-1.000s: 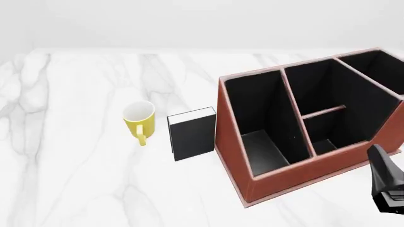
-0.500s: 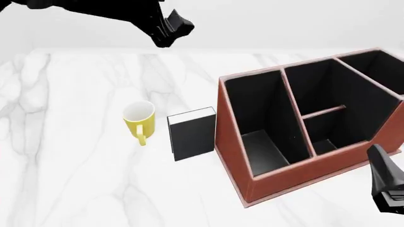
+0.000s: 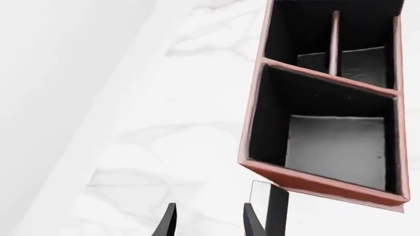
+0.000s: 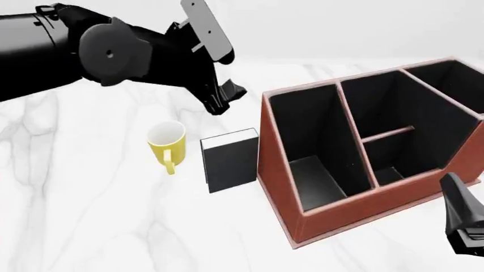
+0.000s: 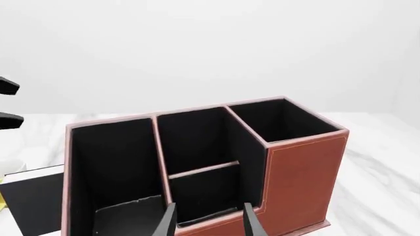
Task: Pick up the book and place it in the back compartment of the caddy.
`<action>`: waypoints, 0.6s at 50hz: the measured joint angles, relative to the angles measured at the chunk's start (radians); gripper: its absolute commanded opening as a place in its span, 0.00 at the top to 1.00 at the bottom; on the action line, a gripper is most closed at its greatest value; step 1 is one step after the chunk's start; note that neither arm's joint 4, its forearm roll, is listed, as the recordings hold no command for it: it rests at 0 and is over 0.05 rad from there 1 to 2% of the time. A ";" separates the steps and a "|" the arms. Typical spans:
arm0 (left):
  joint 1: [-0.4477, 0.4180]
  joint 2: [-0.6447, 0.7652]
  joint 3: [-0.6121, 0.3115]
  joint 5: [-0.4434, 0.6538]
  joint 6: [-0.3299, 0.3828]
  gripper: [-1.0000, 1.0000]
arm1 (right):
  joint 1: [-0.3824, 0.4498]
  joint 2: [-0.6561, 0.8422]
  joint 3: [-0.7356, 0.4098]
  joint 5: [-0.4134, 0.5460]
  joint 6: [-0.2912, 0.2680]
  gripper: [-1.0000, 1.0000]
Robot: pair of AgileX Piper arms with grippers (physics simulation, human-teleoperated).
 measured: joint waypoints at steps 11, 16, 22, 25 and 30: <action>-0.013 0.020 0.053 -0.036 -0.007 0.00 | -0.001 0.001 0.000 -0.001 0.000 0.00; -0.025 0.026 0.077 -0.051 -0.015 0.00 | -0.001 0.001 0.000 -0.001 0.000 0.00; -0.041 0.031 0.104 -0.066 -0.027 0.00 | -0.001 0.000 0.000 0.000 0.000 0.00; -0.047 0.036 0.117 -0.077 -0.031 0.00 | -0.001 0.000 0.000 0.000 0.000 0.00; -0.056 0.047 0.140 -0.099 -0.037 0.00 | -0.001 -0.001 0.000 0.001 0.001 0.00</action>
